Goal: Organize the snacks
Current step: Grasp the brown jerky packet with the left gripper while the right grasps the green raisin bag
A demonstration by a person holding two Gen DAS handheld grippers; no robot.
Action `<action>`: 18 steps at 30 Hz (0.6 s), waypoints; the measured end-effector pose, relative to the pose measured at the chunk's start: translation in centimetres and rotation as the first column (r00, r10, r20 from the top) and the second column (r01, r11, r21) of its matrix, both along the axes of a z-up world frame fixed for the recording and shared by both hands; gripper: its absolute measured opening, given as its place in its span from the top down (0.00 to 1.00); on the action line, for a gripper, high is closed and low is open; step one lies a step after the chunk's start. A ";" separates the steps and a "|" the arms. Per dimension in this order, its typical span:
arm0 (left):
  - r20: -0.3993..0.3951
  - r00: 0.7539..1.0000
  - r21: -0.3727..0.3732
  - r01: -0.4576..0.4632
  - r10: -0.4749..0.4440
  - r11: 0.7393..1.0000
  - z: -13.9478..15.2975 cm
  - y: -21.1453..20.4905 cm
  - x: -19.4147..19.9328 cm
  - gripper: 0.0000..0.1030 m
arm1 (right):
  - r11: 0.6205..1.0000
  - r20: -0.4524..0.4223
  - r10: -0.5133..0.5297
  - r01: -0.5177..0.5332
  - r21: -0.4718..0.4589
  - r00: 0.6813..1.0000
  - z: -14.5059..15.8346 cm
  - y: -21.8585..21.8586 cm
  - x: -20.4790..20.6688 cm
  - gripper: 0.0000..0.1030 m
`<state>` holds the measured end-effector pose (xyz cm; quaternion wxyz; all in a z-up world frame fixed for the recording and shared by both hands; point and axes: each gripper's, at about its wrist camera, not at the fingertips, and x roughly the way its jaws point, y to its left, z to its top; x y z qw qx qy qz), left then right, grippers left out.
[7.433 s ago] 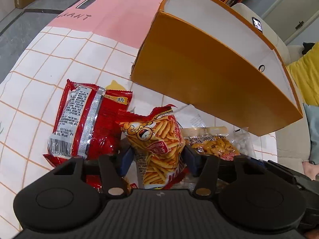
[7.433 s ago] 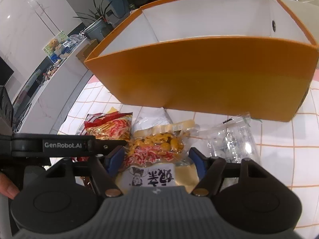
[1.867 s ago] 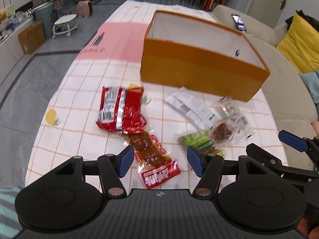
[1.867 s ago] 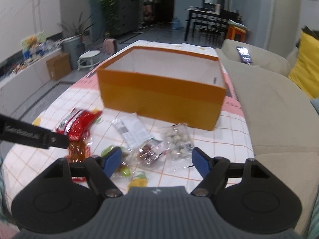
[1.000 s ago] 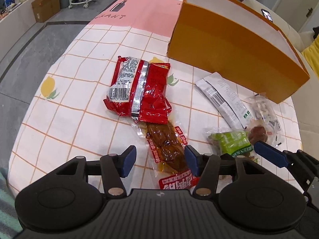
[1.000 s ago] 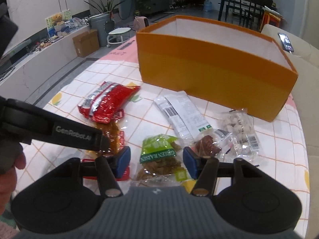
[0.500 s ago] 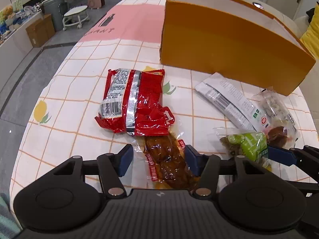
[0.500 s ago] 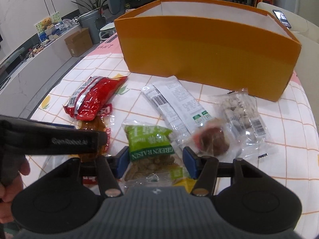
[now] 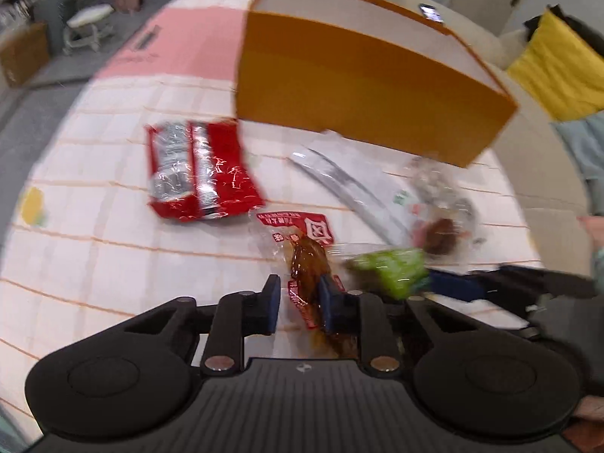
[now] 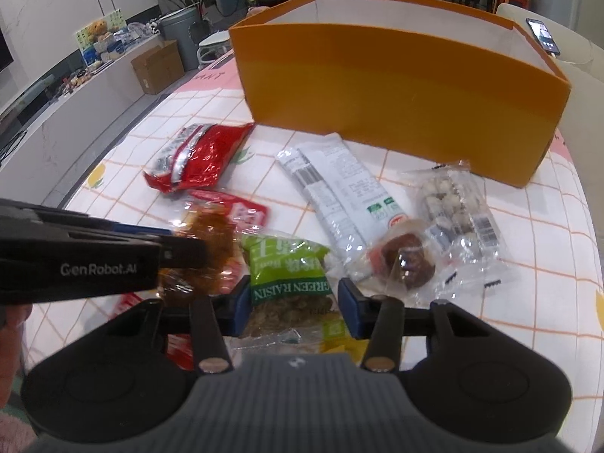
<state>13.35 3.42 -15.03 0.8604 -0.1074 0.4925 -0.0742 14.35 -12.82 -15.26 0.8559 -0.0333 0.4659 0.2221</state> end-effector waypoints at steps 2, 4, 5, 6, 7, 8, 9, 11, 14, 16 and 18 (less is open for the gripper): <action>-0.008 1.000 -0.029 -0.011 0.011 1.000 0.2 -0.1 -0.2 0.79 | 1.000 -0.003 0.004 -0.004 -0.015 1.000 0.0 0.1 -0.4 0.56; -0.006 1.000 -0.050 -0.007 0.007 0.999 0.5 -0.1 -0.4 0.79 | 1.000 -0.010 -0.002 0.001 -0.012 1.000 0.0 -0.1 -0.7 0.57; -0.007 1.000 -0.072 -0.012 0.012 0.997 0.6 0.0 -0.4 0.79 | 1.000 -0.025 -0.012 0.012 -0.002 1.000 0.0 -0.4 -0.6 0.57; -0.009 1.000 -0.100 -0.017 0.016 0.995 0.7 0.2 -0.4 0.79 | 1.000 -0.044 -0.027 0.027 0.011 0.999 0.0 -0.8 -0.6 0.57; -0.008 1.000 -0.127 -0.018 0.017 0.992 0.9 0.3 -0.4 0.79 | 0.999 -0.065 -0.043 0.045 0.022 0.997 0.0 -1.2 -0.5 0.57; -0.005 1.000 -0.146 -0.014 0.014 0.989 0.9 0.3 -0.4 0.79 | 0.998 -0.082 -0.056 0.059 0.031 0.995 0.0 -1.6 -0.5 0.57; -0.002 1.000 -0.161 -0.008 0.008 0.987 1.1 0.3 -0.4 0.79 | 0.997 -0.093 -0.067 0.070 0.034 0.993 0.0 -1.8 -0.6 0.57; 0.011 1.000 -0.177 0.012 -0.010 0.984 1.5 -0.2 -0.5 0.79 | 0.996 -0.108 -0.082 0.085 0.025 0.991 0.0 -2.4 -0.9 0.58; 0.024 0.999 -0.169 0.041 -0.038 0.985 1.9 -1.5 -0.5 0.78 | 0.991 -0.152 -0.117 0.125 0.049 0.982 -0.1 -3.4 -0.9 0.58; 0.004 0.999 -0.153 0.053 -0.053 0.987 1.7 -2.3 -0.2 0.75 | 0.987 -0.176 -0.132 0.145 0.063 0.976 -0.3 -3.9 -0.8 0.58; -0.033 0.998 -0.125 0.049 -0.054 0.991 1.2 -2.9 -0.1 0.73 | 0.988 -0.180 -0.131 0.144 0.063 0.975 -0.3 -4.0 -0.9 0.58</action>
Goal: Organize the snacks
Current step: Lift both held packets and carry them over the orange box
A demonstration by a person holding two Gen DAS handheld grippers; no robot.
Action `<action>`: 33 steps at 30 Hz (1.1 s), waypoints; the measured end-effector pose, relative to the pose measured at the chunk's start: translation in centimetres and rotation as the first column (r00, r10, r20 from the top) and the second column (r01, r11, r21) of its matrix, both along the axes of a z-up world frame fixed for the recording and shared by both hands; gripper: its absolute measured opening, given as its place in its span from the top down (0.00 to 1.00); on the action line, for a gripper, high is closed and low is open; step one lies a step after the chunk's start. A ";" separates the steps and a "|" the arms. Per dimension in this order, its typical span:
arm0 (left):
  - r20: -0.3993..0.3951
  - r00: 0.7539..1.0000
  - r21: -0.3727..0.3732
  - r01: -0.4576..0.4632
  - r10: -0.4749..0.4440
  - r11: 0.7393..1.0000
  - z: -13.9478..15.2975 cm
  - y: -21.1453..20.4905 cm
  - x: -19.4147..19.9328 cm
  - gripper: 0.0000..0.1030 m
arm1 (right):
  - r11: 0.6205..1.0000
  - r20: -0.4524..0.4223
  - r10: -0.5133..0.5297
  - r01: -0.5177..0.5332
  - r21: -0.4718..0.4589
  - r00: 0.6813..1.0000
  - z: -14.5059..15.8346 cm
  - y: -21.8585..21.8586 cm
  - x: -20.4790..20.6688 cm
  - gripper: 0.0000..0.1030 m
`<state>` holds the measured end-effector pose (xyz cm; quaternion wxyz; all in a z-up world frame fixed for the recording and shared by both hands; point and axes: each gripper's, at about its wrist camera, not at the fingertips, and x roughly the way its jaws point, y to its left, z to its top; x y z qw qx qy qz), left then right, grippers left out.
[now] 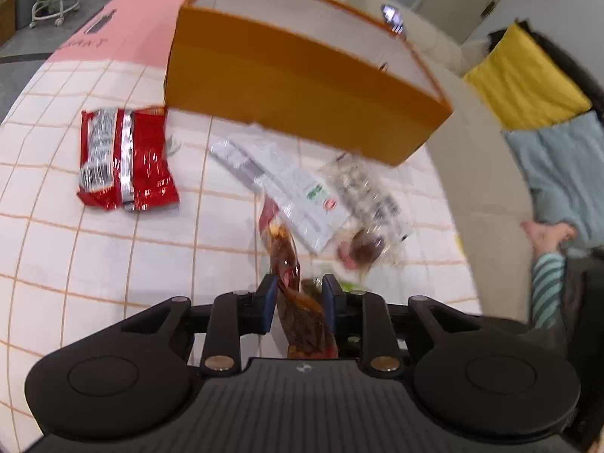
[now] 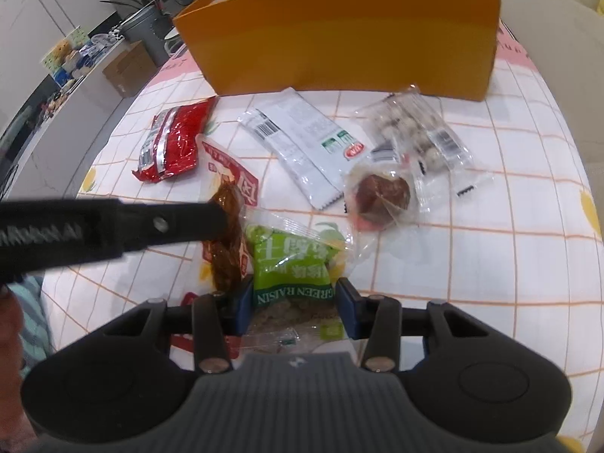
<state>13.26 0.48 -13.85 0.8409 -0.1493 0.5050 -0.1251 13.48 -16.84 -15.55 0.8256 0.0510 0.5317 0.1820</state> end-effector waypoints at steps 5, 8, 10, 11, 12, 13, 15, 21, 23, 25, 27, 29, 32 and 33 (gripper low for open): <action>-0.011 1.000 0.057 0.005 -0.004 0.998 -0.8 -1.0 -0.2 0.71 | 1.000 0.017 0.019 -0.019 -0.021 1.000 0.2 0.3 -0.3 0.58; -0.026 0.999 0.059 -0.017 0.019 0.998 -1.3 -0.7 -0.1 0.71 | 1.000 0.009 0.010 -0.010 -0.009 1.000 0.1 0.0 0.0 0.58; -0.031 0.999 0.071 -0.036 0.038 0.997 -1.5 -0.4 0.1 0.71 | 1.000 0.002 0.003 -0.003 -0.003 1.000 0.1 -0.1 0.1 0.58; -0.037 0.998 0.089 -0.042 0.046 0.995 -1.6 -0.3 0.2 0.71 | 1.000 -0.001 0.003 -0.003 -0.003 1.000 0.1 -0.1 0.1 0.58; -0.046 0.997 0.106 -0.051 0.056 0.993 -1.9 -0.2 0.3 0.72 | 1.000 0.001 0.005 -0.005 -0.004 1.000 0.1 -0.1 0.1 0.58; -0.055 0.996 0.110 -0.059 0.065 0.992 -2.2 0.0 0.3 0.73 | 1.000 0.005 0.010 -0.010 -0.009 1.000 0.1 -0.1 0.0 0.58; -0.066 0.994 0.086 -0.079 0.085 0.993 -2.5 0.7 0.3 0.74 | 1.000 0.011 0.018 -0.017 -0.016 1.000 0.1 0.1 -0.1 0.58; -0.018 0.998 0.074 -0.061 0.062 0.995 -1.7 0.8 -0.2 0.85 | 1.000 0.008 0.016 -0.016 -0.009 1.000 0.2 0.0 0.1 0.59; -0.008 0.998 0.083 -0.059 0.060 0.995 -1.2 0.7 -0.6 0.85 | 1.000 0.006 0.015 -0.015 -0.012 1.000 0.2 0.1 0.0 0.60; 0.008 0.999 0.073 -0.054 0.054 0.996 -0.7 0.9 -1.0 0.85 | 1.000 0.008 0.020 -0.020 -0.018 1.000 0.5 0.2 -0.2 0.60; 0.018 0.998 0.068 -0.058 0.057 0.996 0.0 0.9 -1.3 0.85 | 1.000 0.013 0.025 -0.025 -0.012 1.000 0.8 0.2 -0.5 0.61; 0.027 0.998 0.083 -0.065 0.063 0.994 0.8 1.0 -1.6 0.85 | 1.000 0.025 0.022 -0.022 -0.001 0.999 1.5 0.1 -0.7 0.61; 0.046 0.997 0.115 -0.068 0.063 0.991 2.4 1.0 -2.0 0.85 | 1.000 0.057 0.020 -0.021 0.011 0.998 3.0 0.0 -1.2 0.61; 0.053 0.997 0.123 -0.070 0.064 0.990 2.9 0.9 -2.1 0.85 | 1.000 0.067 0.018 -0.019 0.010 0.998 3.5 -0.1 -1.3 0.61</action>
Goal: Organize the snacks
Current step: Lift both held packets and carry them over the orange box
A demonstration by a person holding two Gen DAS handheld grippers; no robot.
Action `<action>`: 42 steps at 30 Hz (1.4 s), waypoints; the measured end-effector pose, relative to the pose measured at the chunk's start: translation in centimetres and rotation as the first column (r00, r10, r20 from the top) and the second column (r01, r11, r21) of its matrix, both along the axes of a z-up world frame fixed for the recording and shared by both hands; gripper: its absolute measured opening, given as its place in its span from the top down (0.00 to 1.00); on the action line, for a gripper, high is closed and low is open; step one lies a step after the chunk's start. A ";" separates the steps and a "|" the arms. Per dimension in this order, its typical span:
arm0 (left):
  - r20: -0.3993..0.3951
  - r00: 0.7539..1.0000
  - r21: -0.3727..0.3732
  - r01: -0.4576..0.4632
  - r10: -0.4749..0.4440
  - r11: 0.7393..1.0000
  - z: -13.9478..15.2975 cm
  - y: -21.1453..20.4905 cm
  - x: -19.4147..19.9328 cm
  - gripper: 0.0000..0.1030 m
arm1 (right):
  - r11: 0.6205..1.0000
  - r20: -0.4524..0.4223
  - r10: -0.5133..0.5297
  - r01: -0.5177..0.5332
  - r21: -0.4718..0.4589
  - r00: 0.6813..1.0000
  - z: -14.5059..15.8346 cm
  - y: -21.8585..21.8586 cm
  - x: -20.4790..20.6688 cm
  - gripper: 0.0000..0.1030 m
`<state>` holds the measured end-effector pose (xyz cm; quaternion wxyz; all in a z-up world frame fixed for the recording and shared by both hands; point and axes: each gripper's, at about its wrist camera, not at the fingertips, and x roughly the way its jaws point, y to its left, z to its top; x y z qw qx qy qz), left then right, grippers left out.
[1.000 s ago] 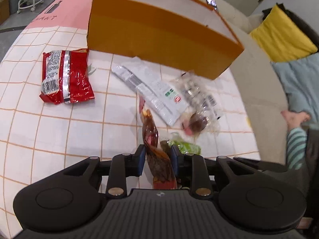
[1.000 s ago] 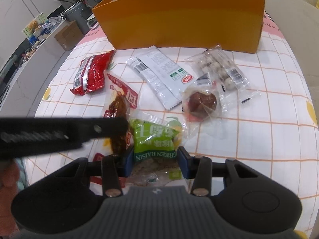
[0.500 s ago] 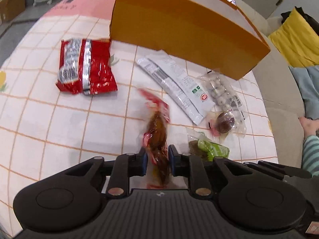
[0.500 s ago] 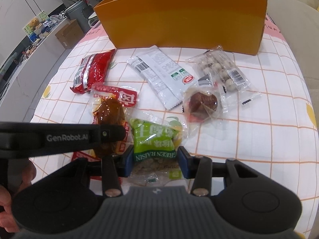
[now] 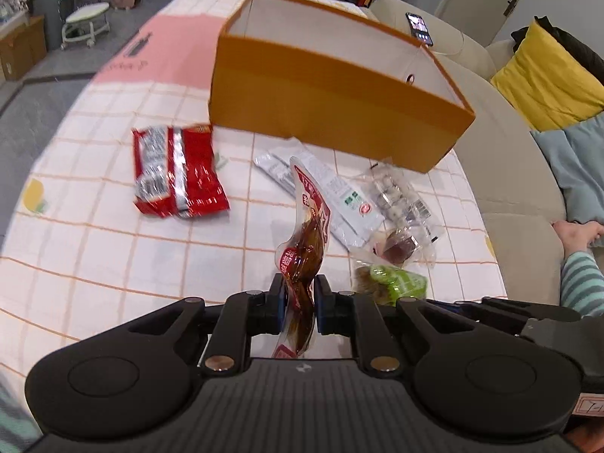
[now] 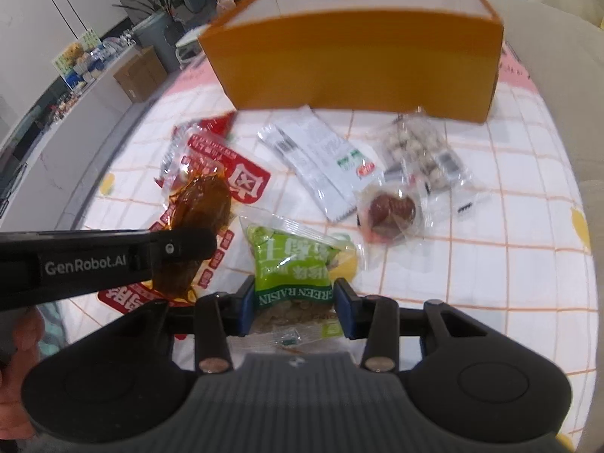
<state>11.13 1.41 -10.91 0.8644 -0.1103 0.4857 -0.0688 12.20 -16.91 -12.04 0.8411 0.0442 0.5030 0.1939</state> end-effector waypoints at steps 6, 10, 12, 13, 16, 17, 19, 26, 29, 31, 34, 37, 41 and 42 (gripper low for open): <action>0.059 0.998 0.031 -0.006 0.004 1.000 3.1 -0.1 -0.4 0.85 | 0.999 0.073 -0.021 0.024 -0.041 0.997 3.0 -0.7 -0.5 0.61; 0.111 0.994 0.039 0.004 -0.009 0.999 5.5 -0.2 0.0 0.85 | 0.998 0.132 -0.048 0.052 -0.026 0.990 5.6 -1.9 -0.4 0.61; 0.137 0.991 0.034 0.008 -0.013 0.999 6.6 -0.1 0.6 0.85 | 0.998 0.171 -0.051 0.055 -0.022 0.984 7.1 -2.3 0.0 0.61; 0.150 0.989 0.029 0.013 -0.017 0.999 7.3 -0.1 1.0 0.85 | 0.998 0.188 -0.051 0.056 -0.024 0.981 7.7 -2.4 0.1 0.61; 0.175 0.984 0.020 0.025 -0.029 0.999 8.9 -0.1 2.7 0.85 | 0.998 0.242 -0.044 0.053 -0.030 0.969 9.7 -2.9 1.4 0.61; 0.184 0.982 0.019 0.031 -0.034 0.999 9.3 -0.2 3.3 0.85 | 0.998 0.253 -0.043 0.052 -0.029 0.967 10.1 -3.1 1.8 0.61; 0.199 0.979 0.008 0.045 -0.046 0.999 10.3 -0.5 4.7 0.85 | 0.998 0.275 -0.040 0.050 -0.030 0.961 11.2 -3.4 3.1 0.61; 0.247 0.964 0.010 0.095 -0.094 0.995 13.2 -2.3 9.3 0.85 | 0.997 0.332 -0.017 0.041 -0.066 0.943 13.9 -4.0 8.7 0.61; 0.257 0.960 0.005 0.117 -0.114 0.993 13.9 -3.0 11.4 0.85 | 0.996 0.332 -0.014 0.042 -0.077 0.943 14.2 -4.2 11.0 0.61; 0.252 0.960 0.008 0.123 -0.121 0.992 13.9 -3.5 13.1 0.85 | 0.996 0.313 -0.014 0.040 -0.076 0.950 13.9 -4.4 12.9 0.61; 0.230 0.965 0.005 0.130 -0.128 0.991 13.5 -4.2 15.7 0.85 | 0.993 0.294 -0.010 0.044 -0.109 0.956 13.0 -4.4 15.5 0.61; 0.179 0.976 -0.028 0.129 -0.122 0.991 11.8 -4.6 18.8 0.85 | 0.989 0.263 -0.014 0.051 -0.137 0.965 11.5 -4.4 18.3 0.61; 0.084 0.990 -0.069 0.115 -0.109 0.991 8.4 -4.9 22.7 0.85 | 0.984 0.219 0.012 0.027 -0.175 0.976 9.2 -3.7 21.7 0.61; 0.066 0.992 -0.063 0.110 -0.106 0.992 7.6 -5.1 23.5 0.85 | 0.980 0.210 0.032 0.011 -0.198 0.977 8.5 -3.4 22.6 0.61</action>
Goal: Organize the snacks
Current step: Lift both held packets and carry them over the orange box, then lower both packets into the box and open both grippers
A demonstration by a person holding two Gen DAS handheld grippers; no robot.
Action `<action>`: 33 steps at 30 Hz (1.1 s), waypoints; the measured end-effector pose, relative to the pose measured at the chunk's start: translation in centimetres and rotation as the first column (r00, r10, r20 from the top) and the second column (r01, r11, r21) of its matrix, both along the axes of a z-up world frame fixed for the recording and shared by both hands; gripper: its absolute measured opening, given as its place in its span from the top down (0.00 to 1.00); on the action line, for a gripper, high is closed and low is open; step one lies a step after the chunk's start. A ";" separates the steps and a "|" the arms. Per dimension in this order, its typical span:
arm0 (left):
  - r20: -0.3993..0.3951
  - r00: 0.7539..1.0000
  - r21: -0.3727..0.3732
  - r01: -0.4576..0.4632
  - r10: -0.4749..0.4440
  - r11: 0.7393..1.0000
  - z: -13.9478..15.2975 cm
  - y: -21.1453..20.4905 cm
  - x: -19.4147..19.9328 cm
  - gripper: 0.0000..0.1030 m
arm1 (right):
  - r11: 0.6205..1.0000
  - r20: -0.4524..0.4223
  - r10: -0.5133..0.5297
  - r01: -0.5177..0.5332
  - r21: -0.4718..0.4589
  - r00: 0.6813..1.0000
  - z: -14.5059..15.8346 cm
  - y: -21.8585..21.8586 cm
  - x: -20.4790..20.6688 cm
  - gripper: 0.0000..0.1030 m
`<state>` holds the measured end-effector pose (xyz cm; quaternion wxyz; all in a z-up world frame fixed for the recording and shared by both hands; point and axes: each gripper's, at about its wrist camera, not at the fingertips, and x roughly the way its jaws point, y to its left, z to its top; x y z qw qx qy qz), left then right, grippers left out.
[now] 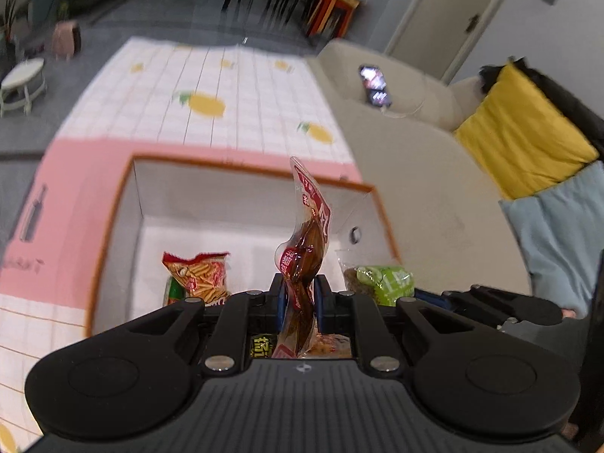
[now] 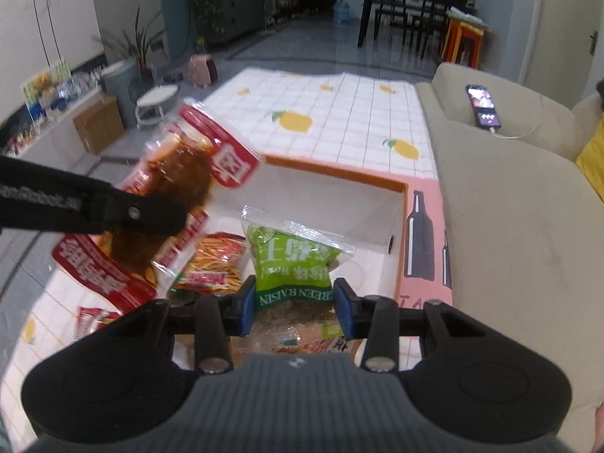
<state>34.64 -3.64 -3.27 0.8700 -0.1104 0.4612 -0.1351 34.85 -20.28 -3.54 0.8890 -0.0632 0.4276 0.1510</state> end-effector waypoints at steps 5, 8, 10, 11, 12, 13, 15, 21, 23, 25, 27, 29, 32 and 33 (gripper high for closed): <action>-0.092 0.996 0.055 -0.007 0.012 0.998 -4.4 -0.3 3.8 0.85 | 0.998 -0.059 0.038 -0.041 -0.054 0.998 -2.9 1.1 3.6 0.61; -0.111 0.994 0.068 -0.001 0.009 0.998 -6.1 -0.5 5.2 0.85 | 0.995 -0.098 0.045 -0.053 -0.086 0.994 -4.7 1.3 5.6 0.61; -0.126 0.992 0.085 0.008 0.003 0.996 -7.0 -0.8 5.9 0.85 | 0.992 -0.125 0.047 -0.060 -0.107 0.991 -5.8 1.6 6.8 0.61; -0.135 0.991 0.088 0.008 0.004 0.996 -7.4 -0.9 6.2 0.85 | 0.990 -0.136 0.050 -0.067 -0.120 0.989 -6.2 1.7 7.2 0.61; -0.145 0.989 0.086 0.005 0.008 0.996 -7.8 -0.9 6.5 0.85 | 0.988 -0.141 0.053 -0.072 -0.134 0.989 -6.5 1.9 7.4 0.62; -0.151 0.988 0.082 0.006 0.006 0.997 -8.1 -0.9 6.8 0.85 | 0.985 -0.149 0.057 -0.080 -0.153 0.987 -6.9 2.1 7.8 0.62; -0.165 0.986 0.081 0.014 -0.001 0.997 -8.6 -1.1 7.1 0.85 | 0.978 -0.160 0.067 -0.096 -0.184 0.985 -7.6 2.6 8.1 0.62; -0.203 0.979 0.112 0.013 0.010 0.994 -10.0 -1.5 8.0 0.85 | 0.965 -0.183 0.079 -0.121 -0.232 0.980 -8.9 3.4 8.9 0.61; -0.212 0.977 0.120 0.010 0.016 0.993 -10.2 -1.5 8.1 0.85 | 0.963 -0.190 0.082 -0.127 -0.237 0.978 -9.1 3.4 9.0 0.61; -0.214 0.977 0.123 0.010 0.017 0.992 -10.2 -1.3 8.1 0.84 | 0.961 -0.189 0.081 -0.127 -0.247 0.979 -9.2 3.4 9.0 0.61; -0.208 0.978 0.130 0.014 0.014 0.991 -10.0 -1.3 8.0 0.83 | 0.961 -0.185 0.083 -0.128 -0.247 0.979 -9.2 3.4 9.0 0.61; -0.201 0.979 0.140 0.010 0.019 0.990 -9.8 -1.2 8.0 0.83 | 0.962 -0.171 0.083 -0.124 -0.242 0.982 -8.9 3.3 8.8 0.60; -0.191 0.981 0.150 0.000 0.028 0.989 -9.2 -1.1 7.7 0.70 | 0.964 -0.159 0.083 -0.120 -0.236 0.984 -8.2 3.1 8.5 0.56; -0.184 0.982 0.157 -0.003 0.032 0.988 -8.9 -1.1 7.6 0.66 | 0.964 -0.154 0.081 -0.116 -0.238 0.985 -7.9 3.1 8.3 0.54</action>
